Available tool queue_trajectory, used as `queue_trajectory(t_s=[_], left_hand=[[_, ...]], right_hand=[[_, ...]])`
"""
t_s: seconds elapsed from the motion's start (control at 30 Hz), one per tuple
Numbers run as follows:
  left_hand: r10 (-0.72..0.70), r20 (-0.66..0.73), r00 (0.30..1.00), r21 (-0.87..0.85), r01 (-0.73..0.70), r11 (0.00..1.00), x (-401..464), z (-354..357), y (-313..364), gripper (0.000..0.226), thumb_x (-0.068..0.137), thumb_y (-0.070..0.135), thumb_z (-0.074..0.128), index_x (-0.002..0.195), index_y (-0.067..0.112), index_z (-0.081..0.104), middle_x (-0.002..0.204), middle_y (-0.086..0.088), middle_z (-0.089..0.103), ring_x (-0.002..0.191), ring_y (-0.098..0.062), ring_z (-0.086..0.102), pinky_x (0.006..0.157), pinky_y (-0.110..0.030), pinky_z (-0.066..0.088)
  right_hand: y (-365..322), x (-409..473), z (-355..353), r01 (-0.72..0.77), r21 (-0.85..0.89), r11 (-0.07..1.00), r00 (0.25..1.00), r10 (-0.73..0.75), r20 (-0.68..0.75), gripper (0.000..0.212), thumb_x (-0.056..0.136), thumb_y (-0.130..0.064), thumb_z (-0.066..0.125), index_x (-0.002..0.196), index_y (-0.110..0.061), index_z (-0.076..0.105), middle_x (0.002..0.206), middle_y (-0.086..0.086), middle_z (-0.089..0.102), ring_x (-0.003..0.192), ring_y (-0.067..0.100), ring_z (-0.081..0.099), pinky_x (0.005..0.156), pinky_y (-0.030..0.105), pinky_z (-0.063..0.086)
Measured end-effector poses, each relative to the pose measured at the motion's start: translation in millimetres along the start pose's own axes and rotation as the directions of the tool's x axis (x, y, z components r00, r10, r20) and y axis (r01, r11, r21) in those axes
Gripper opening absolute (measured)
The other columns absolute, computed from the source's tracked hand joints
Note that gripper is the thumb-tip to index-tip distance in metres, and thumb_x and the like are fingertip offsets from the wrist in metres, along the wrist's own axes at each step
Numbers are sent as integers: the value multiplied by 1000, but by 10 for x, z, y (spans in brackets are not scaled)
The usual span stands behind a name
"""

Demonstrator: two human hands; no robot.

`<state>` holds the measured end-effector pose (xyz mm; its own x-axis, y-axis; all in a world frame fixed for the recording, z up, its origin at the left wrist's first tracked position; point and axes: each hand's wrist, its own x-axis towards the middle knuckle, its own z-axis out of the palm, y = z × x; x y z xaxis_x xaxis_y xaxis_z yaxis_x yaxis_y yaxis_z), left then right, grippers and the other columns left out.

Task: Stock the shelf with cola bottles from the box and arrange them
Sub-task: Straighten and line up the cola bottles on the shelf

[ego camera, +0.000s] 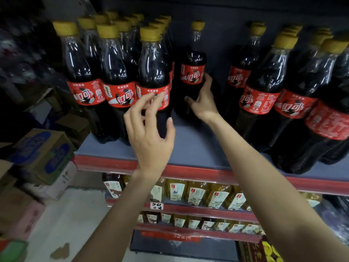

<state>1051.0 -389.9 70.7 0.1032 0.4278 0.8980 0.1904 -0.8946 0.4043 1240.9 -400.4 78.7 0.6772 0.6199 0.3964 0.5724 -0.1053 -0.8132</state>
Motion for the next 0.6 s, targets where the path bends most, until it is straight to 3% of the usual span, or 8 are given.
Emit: queue_trajectory(t_s=[0.07,0.23,0.3,0.37,0.43,0.6], left_hand=[[-18,19,1000,81,16,997,59,-29,-90,59,80,10,72,133,4,47,127,-22,50,113,-22,41,106,-13,24],[18,102,995,104,-29,994,123,-75,-199,70,79,14,75,139,1,41,131,-23,44,117,-22,39,105,-7,20],[33,111,993,93,-43,995,119,-79,-226,70,80,16,75,139,3,40,133,-17,39,118,-21,39,104,-9,27],[35,132,991,71,-45,996,115,-82,-257,69,82,19,73,141,7,39,135,-8,33,119,-18,38,98,-20,43],[42,142,989,62,-51,997,118,-84,-272,69,83,20,73,141,9,38,135,-6,31,119,-18,38,92,-26,49],[112,-16,994,30,-111,993,87,-77,-154,52,82,7,71,128,2,49,126,-23,48,113,-26,44,103,-14,29]], right_hand=[[-12,101,93,33,-53,998,999,-35,-29,82,82,5,63,146,0,12,149,19,20,142,26,20,111,19,14],[43,324,259,-5,-213,977,994,-18,-105,80,84,-2,63,148,3,15,153,22,22,144,35,16,119,41,8],[61,384,275,-23,-270,963,994,-7,-110,79,87,-5,60,150,1,13,154,19,23,145,33,16,118,40,8],[49,426,302,-26,-265,964,992,-7,-123,78,88,-3,58,150,1,12,155,18,23,145,31,19,118,39,9],[15,432,343,-41,-259,965,988,0,-155,78,87,-2,58,150,0,12,154,17,24,144,32,20,119,39,11],[-120,262,289,-51,-230,972,988,15,-156,85,86,0,61,152,-3,8,153,23,16,143,35,22,117,35,17]])
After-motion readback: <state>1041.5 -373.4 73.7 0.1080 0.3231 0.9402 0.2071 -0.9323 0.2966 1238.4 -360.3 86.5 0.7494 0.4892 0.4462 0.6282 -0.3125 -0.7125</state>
